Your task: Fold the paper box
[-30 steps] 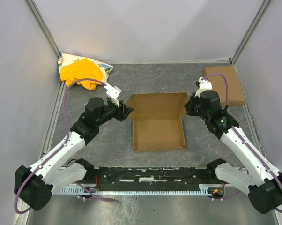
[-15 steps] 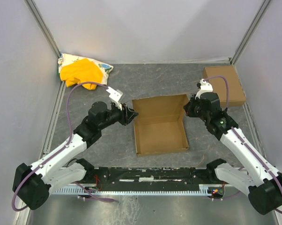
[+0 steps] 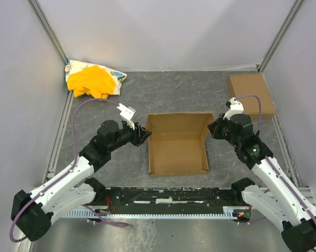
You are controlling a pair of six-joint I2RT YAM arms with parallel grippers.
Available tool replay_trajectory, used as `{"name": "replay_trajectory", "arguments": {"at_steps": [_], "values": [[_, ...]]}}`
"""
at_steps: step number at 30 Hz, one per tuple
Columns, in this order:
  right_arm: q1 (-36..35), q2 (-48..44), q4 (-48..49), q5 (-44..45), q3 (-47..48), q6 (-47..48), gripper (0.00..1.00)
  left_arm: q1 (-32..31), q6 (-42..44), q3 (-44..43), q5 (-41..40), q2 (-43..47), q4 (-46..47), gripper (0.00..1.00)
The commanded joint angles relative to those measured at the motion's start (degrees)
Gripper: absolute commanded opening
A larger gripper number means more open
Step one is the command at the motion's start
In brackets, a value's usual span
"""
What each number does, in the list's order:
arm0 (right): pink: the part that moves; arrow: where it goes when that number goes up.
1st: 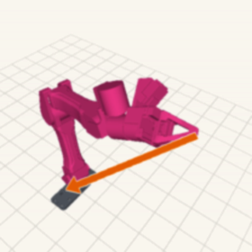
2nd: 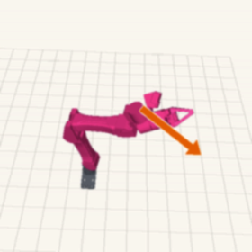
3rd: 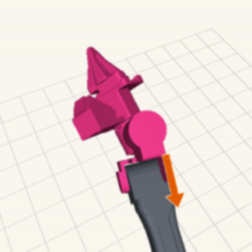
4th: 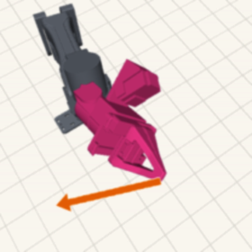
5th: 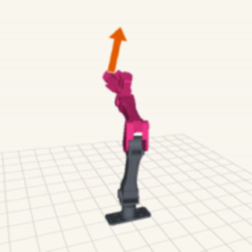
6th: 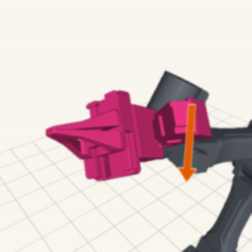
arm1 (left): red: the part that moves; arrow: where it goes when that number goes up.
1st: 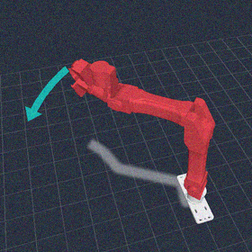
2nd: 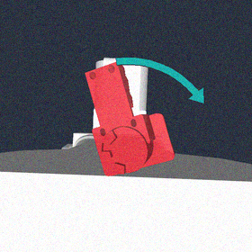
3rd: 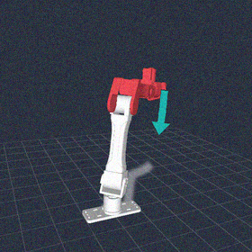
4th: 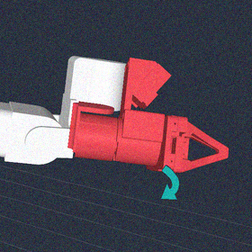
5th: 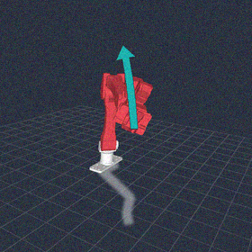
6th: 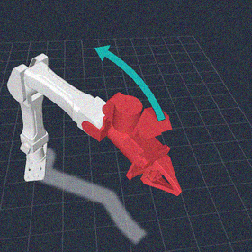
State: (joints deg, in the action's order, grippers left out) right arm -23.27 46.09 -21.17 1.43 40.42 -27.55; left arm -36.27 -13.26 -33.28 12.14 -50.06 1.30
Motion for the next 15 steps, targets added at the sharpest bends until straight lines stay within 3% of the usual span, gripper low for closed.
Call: {"name": "replay_trajectory", "arguments": {"at_steps": [1, 7, 15], "values": [[-0.3, -3.6, -2.9, -2.5, -3.2, -2.5, 0.02, -0.7, -0.1, 1.6, -0.7, 3.6, -0.9, 0.39], [-0.8, -9.9, 0.6, -4.3, -9.9, -4.8, 0.02, -1.4, -0.9, 4.3, -1.5, 6.0, -0.6, 0.38], [-1.3, -13.4, -0.9, -6.0, -10.2, -4.5, 0.04, -2.5, -1.8, 4.7, -2.0, 5.6, 0.6, 0.36]]}}
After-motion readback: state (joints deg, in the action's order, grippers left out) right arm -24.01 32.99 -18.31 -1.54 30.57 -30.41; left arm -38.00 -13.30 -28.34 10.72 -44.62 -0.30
